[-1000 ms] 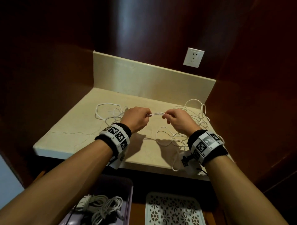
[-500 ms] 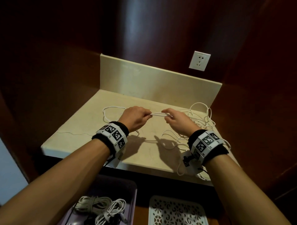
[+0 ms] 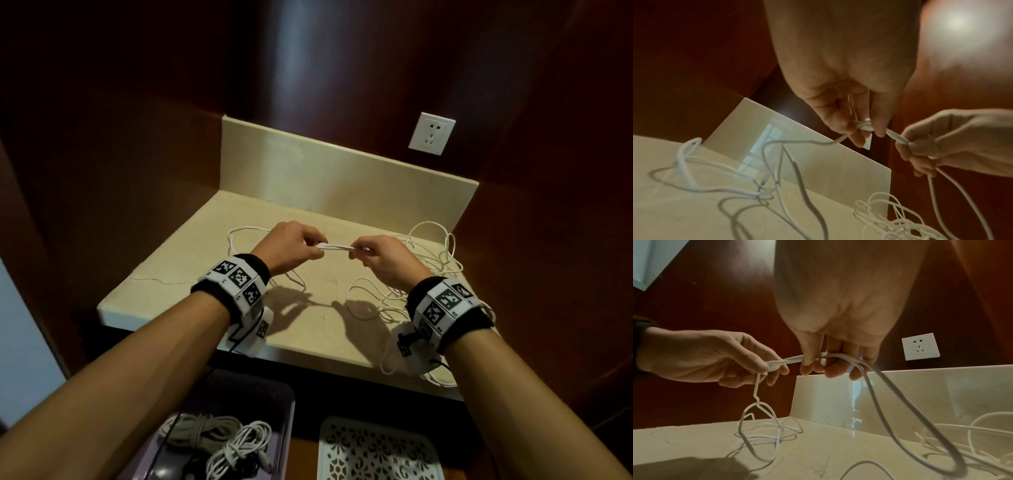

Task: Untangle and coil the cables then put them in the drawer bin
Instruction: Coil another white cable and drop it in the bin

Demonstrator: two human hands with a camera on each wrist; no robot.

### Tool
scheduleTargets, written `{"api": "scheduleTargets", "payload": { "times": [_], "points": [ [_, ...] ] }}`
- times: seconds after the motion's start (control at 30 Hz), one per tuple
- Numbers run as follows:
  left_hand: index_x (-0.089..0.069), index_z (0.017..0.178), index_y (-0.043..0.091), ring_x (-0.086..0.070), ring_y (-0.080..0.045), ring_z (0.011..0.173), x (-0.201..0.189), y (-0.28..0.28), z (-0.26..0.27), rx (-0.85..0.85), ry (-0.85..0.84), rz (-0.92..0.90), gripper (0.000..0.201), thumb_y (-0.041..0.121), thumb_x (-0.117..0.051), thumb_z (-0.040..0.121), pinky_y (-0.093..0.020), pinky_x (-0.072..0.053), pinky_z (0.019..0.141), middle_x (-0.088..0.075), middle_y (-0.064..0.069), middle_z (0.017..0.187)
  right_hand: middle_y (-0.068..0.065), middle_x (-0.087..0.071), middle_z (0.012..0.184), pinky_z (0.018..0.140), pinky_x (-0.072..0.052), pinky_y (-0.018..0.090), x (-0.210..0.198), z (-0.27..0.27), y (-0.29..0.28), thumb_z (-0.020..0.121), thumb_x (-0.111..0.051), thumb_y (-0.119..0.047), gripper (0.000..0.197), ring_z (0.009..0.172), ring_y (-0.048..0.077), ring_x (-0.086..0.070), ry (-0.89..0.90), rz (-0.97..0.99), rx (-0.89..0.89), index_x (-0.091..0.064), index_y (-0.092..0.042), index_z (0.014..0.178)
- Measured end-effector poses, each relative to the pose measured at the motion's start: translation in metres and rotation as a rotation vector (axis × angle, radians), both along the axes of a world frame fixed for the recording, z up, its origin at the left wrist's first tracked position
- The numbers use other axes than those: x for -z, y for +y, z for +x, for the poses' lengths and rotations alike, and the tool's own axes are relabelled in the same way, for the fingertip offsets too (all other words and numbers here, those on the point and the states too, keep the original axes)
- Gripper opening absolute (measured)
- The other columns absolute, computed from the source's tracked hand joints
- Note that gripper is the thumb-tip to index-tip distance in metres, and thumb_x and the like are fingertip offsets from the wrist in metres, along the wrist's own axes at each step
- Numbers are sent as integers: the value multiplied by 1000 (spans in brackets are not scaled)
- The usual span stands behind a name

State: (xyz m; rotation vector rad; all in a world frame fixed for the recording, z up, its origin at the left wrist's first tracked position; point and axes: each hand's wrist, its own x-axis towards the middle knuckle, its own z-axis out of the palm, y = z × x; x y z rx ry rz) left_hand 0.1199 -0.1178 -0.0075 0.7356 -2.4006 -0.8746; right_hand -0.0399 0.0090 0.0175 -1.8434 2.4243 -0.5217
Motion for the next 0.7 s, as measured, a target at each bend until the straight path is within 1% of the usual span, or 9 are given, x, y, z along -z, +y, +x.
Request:
{"api": "scheduleTargets", "payload": {
  "times": [0.07,0.13,0.27,0.33,0.4,0.47,0.57,0.63,0.7],
  "points": [
    [-71,113,14,-57,-13,64,0,0,1,26,75,128,26,14,-69,86,-23,-52,64,-66,1,93,-6,-58,84,79,-44,36,0,-1,2,99,-50,-20,21,88,20,-56,1,-3,5,-70,-18,99],
    [-71,111,9,-59,-18,62,2,-1,2,42,109,217,26,10,-70,86,-30,-58,67,-67,-4,93,-6,-59,83,79,-45,35,1,-1,3,99,-50,-20,21,88,20,-57,-6,1,8,-70,-18,99],
    [-72,104,5,-55,-14,55,6,-3,4,40,172,344,19,3,-69,85,-37,-59,72,-68,-5,82,-1,-67,89,82,-47,34,6,4,0,100,-48,-22,21,91,19,-61,-107,0,13,-68,-19,99],
    [-73,99,7,-55,-15,57,5,-2,8,25,205,384,16,2,-68,85,-37,-59,70,-66,-5,78,-1,-69,91,83,-48,34,10,7,-5,100,-48,-22,20,91,17,-61,-186,-15,-2,-68,-18,100],
    [-73,95,7,-55,-19,62,3,-4,15,8,247,425,14,0,-68,84,-34,-57,65,-64,-5,73,1,-69,93,83,-47,30,15,13,-11,100,-48,-17,19,90,17,-61,-304,-20,-34,-67,-16,103],
    [-73,95,4,-55,-22,67,1,-5,22,-3,295,477,14,-2,-66,84,-28,-54,59,-62,-8,73,3,-68,96,77,-46,22,18,21,-20,97,-50,-8,18,86,14,-60,-434,-19,-70,-65,-14,104],
    [-72,95,1,-55,-25,73,-4,-5,33,-3,357,521,15,-6,-65,84,-21,-51,55,-62,-14,81,7,-67,98,61,-41,8,20,34,-34,89,-53,8,26,78,6,-58,-585,-7,-102,-63,-9,107],
    [-71,96,-1,-54,-22,72,-7,-5,40,-2,371,515,16,-7,-64,84,-18,-49,53,-63,-15,83,13,-68,103,56,-41,8,21,43,-43,87,-54,12,30,78,8,-58,-628,6,-110,-63,-8,107],
    [-71,97,-3,-55,-17,66,-10,-6,48,-17,374,508,17,-7,-63,84,-17,-48,53,-64,-11,80,17,-68,110,54,-41,8,22,50,-51,85,-54,15,32,79,10,-58,-644,33,-113,-64,-2,110]
  ]
}}
